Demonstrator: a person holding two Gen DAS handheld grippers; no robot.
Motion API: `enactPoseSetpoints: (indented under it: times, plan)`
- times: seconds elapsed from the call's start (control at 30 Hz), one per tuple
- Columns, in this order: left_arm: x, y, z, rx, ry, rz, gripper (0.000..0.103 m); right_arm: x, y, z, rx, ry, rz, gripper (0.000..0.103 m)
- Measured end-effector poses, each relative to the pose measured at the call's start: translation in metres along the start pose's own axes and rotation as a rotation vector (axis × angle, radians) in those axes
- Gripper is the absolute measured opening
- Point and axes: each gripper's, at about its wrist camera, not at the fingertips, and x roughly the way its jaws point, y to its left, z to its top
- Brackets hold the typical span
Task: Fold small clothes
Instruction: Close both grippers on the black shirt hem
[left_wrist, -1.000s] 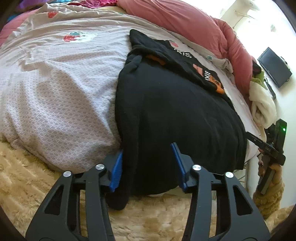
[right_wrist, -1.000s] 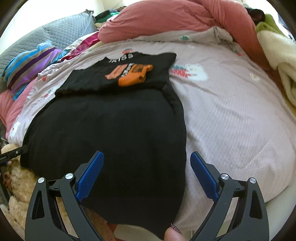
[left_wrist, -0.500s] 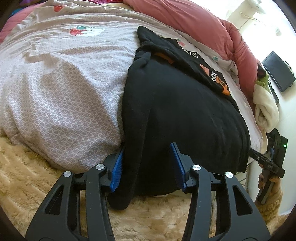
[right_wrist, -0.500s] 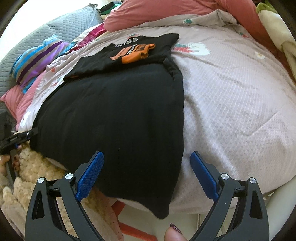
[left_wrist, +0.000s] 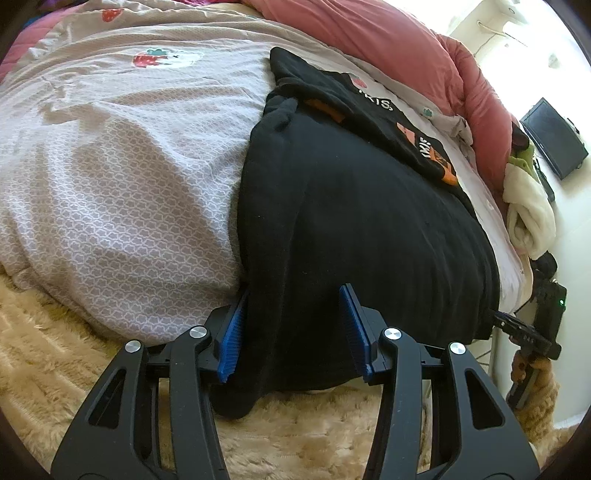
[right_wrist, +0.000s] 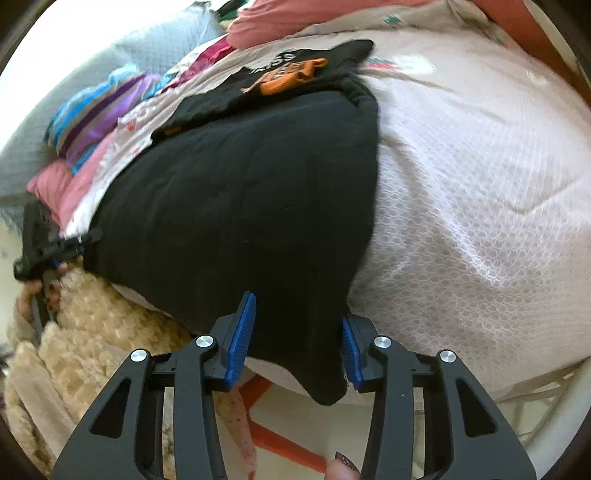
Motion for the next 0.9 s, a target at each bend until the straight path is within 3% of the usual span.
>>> enactPoseSetpoints:
  times: [0.1,0.23,0.3,0.63,0.9]
  plan:
    - [0.000,0.000,0.000,0.000,0.002,0.004,0.037,-0.001,-0.009,0.000,0.037,-0.019,0.054,0.038]
    - [0.000,-0.002,-0.001,0.011,0.007,0.009,0.034,-0.004,-0.005,0.001,-0.001,-0.021,0.026,0.012]
    - [-0.001,-0.001,-0.001,0.005,0.009,0.005,0.034,-0.011,0.002,0.002,-0.037,-0.043,0.034,0.009]
    - [-0.014,-0.010,-0.004,0.029,0.012,-0.014,0.034,-0.028,0.023,0.015,-0.105,-0.123,0.074,0.008]
    - [-0.009,-0.013,-0.008,0.070,0.063,0.021,0.034,-0.008,0.012,0.009,-0.075,-0.037,0.045,0.017]
